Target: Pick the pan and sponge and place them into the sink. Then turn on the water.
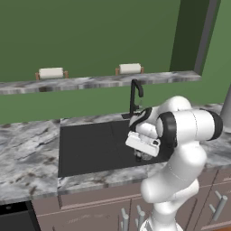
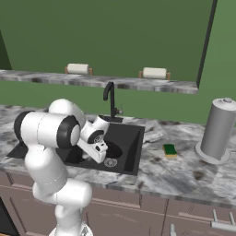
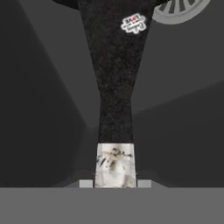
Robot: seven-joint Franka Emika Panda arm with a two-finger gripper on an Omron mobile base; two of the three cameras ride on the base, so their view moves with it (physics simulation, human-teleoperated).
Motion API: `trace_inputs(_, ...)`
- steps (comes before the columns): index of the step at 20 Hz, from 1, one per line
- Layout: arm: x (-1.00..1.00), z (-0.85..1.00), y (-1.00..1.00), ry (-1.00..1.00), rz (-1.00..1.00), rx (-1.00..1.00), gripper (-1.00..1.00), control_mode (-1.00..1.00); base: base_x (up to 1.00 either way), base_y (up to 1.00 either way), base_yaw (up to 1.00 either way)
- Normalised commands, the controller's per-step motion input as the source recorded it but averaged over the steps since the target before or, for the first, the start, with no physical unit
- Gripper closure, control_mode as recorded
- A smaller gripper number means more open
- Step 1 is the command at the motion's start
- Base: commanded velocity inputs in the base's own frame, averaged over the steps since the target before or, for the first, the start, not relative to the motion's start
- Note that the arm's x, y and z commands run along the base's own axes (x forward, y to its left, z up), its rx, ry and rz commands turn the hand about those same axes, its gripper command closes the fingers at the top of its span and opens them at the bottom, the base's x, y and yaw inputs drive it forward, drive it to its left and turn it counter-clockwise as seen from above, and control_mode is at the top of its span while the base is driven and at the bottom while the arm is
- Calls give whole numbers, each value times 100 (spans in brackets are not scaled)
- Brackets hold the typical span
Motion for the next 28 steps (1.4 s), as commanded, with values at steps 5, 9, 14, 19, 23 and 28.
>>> trace_inputs(5,18,-48,0,-10,-1,0,100,-100,0,0,0)
trace_inputs(9,27,-18,0,-7,-6,0,100,-100,0,0,0)
trace_inputs(14,27,-6,0,-9,-6,0,100,-100,0,0,0)
trace_inputs(19,30,-15,0,-11,-3,0,100,-100,0,0,0)
trace_inputs(23,39,-5,0,-11,-4,0,100,-100,0,0,0)
trace_inputs(28,37,-11,9,-10,-3,0,100,-100,0,0,0)
